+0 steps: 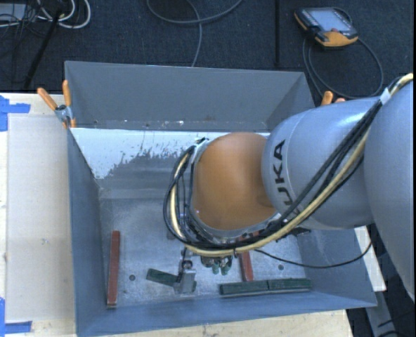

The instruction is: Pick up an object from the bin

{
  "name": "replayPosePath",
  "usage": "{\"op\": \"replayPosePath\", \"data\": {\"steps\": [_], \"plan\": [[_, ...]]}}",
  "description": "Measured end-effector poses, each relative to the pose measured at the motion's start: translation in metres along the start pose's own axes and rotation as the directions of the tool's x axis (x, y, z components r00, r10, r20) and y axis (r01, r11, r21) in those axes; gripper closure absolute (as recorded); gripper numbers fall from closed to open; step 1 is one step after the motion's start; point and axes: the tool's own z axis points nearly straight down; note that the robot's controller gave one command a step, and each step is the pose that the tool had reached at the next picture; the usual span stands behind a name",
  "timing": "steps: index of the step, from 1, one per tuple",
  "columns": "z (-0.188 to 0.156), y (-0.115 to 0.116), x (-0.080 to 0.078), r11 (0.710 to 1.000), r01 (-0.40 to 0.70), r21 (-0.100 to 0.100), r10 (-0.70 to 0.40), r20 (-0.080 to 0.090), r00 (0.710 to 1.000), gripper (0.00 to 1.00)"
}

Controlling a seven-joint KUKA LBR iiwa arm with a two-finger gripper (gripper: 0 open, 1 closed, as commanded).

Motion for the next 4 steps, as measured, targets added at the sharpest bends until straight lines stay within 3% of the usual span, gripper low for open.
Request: {"op": "replayPosePath", "data": {"steps": [1, 2, 3, 4], "plan": [[0.032, -0.004, 0.0, 0.995, -0.1, -0.003, 0.1, 0.007, 0.995, 0.0], [0.066, -0.001, 0.0, 0.993, -0.114, -0.004, 0.114, 0.009, 0.993, 0.0], [0.083, 0.001, 0.011, 0.966, -0.257, -0.004, 0.257, 0.005, 0.966, 1.0], [0.083, 0.001, 0.011, 0.966, -0.257, -0.004, 0.257, 0.005, 0.966, 1.0]]}}
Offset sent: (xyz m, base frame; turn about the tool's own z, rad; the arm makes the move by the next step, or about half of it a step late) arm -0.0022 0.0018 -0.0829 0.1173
